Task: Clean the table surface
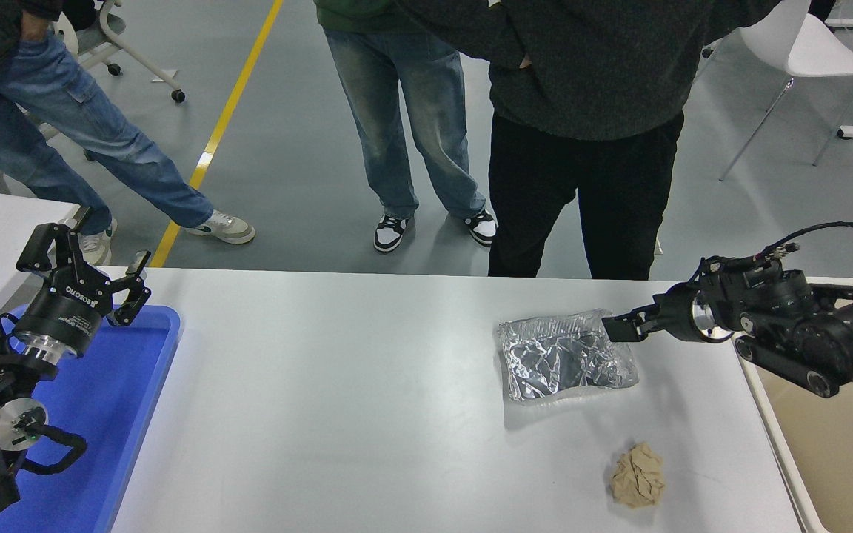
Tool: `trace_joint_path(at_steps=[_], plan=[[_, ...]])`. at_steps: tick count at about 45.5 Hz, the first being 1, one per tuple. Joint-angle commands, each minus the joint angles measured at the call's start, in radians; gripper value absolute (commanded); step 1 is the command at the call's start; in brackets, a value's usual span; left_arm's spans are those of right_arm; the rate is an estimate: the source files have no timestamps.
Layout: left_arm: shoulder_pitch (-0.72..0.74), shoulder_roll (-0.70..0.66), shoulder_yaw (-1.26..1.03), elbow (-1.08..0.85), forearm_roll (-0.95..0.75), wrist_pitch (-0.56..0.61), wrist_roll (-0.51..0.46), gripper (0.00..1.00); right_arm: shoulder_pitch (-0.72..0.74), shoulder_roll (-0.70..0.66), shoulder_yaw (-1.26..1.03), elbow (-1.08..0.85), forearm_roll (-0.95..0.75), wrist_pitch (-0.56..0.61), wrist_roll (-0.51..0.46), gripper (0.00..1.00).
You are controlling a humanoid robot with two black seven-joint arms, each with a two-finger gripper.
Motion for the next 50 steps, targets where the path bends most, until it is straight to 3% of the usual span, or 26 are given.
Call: trace_joint_path(at_steps=[1, 18, 42, 50], plan=[[0.001, 0.000, 0.000, 0.000, 0.000, 0.000, 0.000, 1.00, -0.045, 0.044, -0.007, -0.075, 0.019, 0.020, -0.001, 1.00], [0.001, 0.000, 0.000, 0.000, 0.000, 0.000, 0.000, 1.00, -0.099, 0.133, -0.006, -0.173, 0.064, 0.032, -0.020, 0.99], [0.000, 0.000, 0.000, 0.000, 0.000, 0.000, 0.000, 1.00, -0.143, 0.190, -0.004, -0.293, 0.076, 0.031, -0.018, 0.90], [0.000, 0.000, 0.000, 0.000, 0.000, 0.000, 0.000, 1.00, -0.146, 0.200, -0.006, -0.293, 0.076, 0.031, -0.020, 0.81]])
